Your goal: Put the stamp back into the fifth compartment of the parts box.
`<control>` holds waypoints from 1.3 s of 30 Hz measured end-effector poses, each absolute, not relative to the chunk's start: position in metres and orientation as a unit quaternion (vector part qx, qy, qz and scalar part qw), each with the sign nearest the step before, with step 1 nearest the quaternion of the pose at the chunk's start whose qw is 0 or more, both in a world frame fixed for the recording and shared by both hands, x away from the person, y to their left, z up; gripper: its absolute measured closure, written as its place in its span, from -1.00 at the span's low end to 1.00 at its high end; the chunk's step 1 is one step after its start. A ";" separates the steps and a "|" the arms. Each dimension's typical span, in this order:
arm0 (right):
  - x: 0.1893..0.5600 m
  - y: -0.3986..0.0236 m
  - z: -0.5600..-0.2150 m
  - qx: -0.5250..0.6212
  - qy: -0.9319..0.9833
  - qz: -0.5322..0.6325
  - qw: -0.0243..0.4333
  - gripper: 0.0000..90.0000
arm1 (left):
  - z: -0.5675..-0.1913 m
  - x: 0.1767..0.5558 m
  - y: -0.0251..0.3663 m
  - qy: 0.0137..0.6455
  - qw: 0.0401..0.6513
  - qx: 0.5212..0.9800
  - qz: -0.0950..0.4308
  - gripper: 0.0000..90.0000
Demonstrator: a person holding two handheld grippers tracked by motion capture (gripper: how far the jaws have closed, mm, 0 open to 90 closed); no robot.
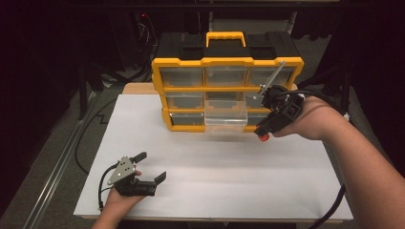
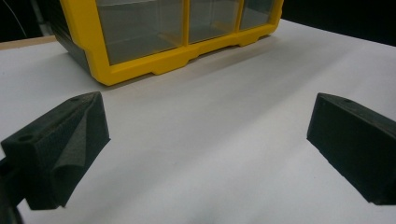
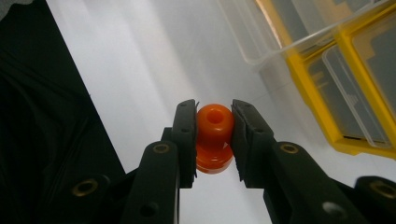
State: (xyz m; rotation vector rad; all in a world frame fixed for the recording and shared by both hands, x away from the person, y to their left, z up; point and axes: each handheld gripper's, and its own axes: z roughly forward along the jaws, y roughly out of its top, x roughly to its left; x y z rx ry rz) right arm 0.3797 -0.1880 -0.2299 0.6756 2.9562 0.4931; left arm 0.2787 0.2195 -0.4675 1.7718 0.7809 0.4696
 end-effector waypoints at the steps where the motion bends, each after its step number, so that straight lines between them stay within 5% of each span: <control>1: 0.381 -0.188 -0.229 0.221 0.961 0.164 0.032 0.63 | -0.467 0.278 0.219 0.330 0.545 0.745 0.197 -0.99; 39: 0.409 -0.147 -0.205 0.209 0.959 0.186 0.053 0.63 | -0.468 0.278 0.219 0.329 0.540 0.749 0.198 -0.99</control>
